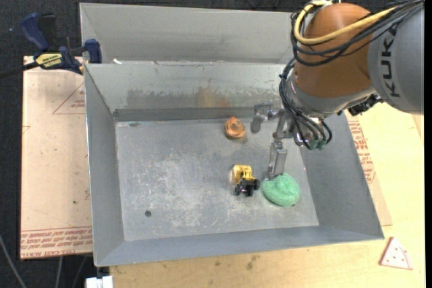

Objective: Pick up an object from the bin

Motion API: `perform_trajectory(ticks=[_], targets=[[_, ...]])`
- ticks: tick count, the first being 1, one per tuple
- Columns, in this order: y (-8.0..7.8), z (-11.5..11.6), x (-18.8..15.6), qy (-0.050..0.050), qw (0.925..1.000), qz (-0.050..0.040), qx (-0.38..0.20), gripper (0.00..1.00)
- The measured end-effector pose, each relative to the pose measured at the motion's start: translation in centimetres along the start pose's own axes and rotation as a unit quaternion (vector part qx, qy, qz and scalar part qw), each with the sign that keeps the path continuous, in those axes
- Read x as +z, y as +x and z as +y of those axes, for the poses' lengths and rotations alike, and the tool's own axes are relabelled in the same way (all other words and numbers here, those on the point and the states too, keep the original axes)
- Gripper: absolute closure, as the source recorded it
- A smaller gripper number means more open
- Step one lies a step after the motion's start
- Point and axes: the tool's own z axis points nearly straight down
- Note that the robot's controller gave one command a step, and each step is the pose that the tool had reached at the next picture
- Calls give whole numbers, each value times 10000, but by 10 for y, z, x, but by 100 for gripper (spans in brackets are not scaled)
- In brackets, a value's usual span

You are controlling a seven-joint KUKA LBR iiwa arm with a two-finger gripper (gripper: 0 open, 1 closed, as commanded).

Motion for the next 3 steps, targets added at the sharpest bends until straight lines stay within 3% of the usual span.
perform_trajectory(ticks=[1, 2, 3], targets=[[-1, 0, -5, 0, 10000, -41, 0, 0], [8, 1, 72, -4, 9998, -59, 173, 0], [11, 1, 128, -2, 9998, -22, 179, 0]])
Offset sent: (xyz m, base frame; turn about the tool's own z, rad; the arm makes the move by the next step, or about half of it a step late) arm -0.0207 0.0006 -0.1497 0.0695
